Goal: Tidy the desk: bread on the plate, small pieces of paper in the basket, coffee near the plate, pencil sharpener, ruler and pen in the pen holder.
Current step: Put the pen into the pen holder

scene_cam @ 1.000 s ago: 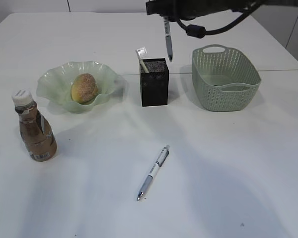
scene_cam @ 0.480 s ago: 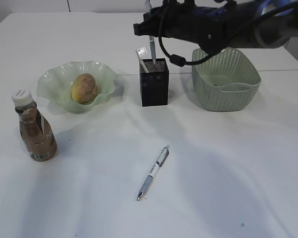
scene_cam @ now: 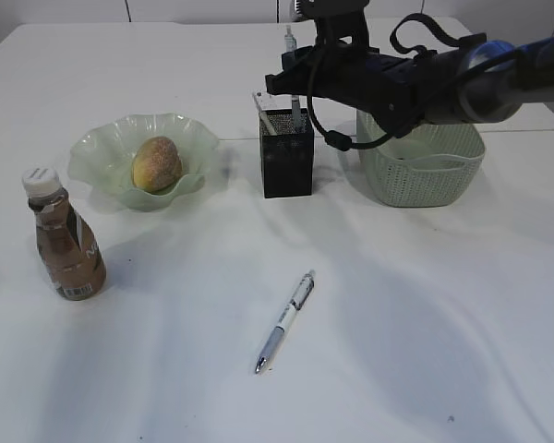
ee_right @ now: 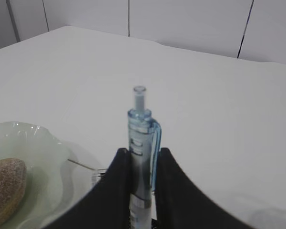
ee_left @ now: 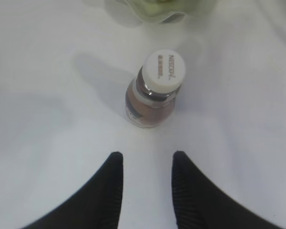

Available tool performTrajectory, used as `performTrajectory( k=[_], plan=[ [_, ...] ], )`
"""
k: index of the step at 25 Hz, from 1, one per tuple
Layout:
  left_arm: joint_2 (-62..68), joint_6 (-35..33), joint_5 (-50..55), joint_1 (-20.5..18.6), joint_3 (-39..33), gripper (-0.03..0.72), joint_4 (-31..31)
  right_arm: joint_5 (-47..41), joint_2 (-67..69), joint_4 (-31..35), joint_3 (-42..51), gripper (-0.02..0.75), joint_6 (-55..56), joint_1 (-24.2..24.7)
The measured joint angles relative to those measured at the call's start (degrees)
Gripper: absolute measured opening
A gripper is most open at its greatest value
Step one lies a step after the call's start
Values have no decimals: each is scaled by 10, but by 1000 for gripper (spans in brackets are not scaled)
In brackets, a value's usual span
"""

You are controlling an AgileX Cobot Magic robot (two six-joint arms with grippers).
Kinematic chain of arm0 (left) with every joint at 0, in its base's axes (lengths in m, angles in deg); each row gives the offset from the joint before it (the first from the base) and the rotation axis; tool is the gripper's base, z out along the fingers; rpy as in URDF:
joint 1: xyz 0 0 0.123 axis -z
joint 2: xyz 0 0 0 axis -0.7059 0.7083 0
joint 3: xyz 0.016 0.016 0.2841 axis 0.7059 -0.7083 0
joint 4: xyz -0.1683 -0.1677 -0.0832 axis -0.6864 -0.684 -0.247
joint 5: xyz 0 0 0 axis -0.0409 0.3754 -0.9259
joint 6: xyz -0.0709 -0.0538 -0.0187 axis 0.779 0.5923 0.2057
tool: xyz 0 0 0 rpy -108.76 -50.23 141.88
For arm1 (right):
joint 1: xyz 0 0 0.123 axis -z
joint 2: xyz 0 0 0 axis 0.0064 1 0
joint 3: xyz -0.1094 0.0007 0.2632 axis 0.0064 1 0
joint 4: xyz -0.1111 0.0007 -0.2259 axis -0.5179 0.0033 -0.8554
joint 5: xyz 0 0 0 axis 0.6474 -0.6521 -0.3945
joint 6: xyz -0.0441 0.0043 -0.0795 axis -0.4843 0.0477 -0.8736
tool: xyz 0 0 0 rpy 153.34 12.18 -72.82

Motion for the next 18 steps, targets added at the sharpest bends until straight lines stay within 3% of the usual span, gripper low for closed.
performTrajectory(
  k=[18],
  plan=[
    [0,0,-1,0,0,238,2,0,30,-13,0,116,0,7]
  ],
)
